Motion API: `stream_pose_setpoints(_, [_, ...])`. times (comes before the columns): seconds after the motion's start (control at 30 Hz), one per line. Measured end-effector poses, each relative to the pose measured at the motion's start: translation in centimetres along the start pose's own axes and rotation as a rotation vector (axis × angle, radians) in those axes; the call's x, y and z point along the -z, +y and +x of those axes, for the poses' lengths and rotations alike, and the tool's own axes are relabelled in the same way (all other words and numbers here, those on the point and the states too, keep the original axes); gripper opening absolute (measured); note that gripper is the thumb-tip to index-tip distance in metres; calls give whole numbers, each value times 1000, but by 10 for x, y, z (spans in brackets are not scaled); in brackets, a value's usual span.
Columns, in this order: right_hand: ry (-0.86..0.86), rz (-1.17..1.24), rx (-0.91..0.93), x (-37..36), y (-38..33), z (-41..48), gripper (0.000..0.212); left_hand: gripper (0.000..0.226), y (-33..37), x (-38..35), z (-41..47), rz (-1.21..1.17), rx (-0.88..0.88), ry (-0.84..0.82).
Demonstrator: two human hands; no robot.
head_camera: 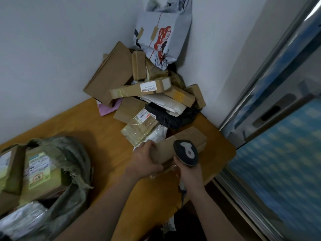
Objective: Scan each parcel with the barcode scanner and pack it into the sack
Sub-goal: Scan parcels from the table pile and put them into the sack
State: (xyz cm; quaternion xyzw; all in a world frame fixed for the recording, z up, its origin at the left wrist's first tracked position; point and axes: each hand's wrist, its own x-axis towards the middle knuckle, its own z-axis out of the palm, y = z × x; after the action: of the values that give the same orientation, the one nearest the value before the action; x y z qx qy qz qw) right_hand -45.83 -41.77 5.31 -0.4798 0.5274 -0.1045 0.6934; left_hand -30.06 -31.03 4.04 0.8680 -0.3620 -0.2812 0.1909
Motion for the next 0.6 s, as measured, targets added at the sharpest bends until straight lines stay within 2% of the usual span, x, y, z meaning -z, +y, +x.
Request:
stream_pose_setpoints(0.13, [-89,-32,88,-22,-11,-14,15,57,-13,50,-27,-225,99,-31])
stream_pose_setpoints(0.23, [-155,-58,161,-46,-14,-27,17,41,-24,85,-47,-371,191,29])
stream_pose_setpoints(0.3, [-209,-69,182,-64,-15,-39,14,35,-36,103,-60,-388,258,49])
stream_pose_setpoints(0.43, [-315,-94,219,-101,-14,-67,18,52,-60,130,-89,-297,381,106])
stream_pose_setpoints(0.6, [-352,-189,292,-143,-7,-99,21,79,-86,151,-132,-343,503,174])
